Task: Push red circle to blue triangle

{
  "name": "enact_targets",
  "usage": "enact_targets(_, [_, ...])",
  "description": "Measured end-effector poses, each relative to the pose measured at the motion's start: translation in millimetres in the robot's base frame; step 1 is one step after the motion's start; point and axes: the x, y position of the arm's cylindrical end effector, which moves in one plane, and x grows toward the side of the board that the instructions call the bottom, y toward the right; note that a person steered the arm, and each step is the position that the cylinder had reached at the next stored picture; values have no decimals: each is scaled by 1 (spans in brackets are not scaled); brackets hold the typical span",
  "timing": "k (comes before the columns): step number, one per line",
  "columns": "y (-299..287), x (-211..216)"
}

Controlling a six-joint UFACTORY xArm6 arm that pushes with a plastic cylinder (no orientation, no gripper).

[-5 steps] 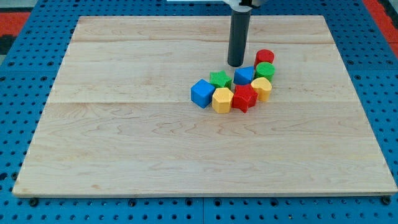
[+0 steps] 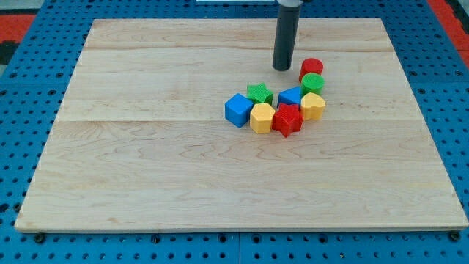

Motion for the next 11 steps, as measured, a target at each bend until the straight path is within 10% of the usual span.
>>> enact_targets(3, [117,-3])
enact_targets(6, [-14,33])
enact_targets(11, [-17,38])
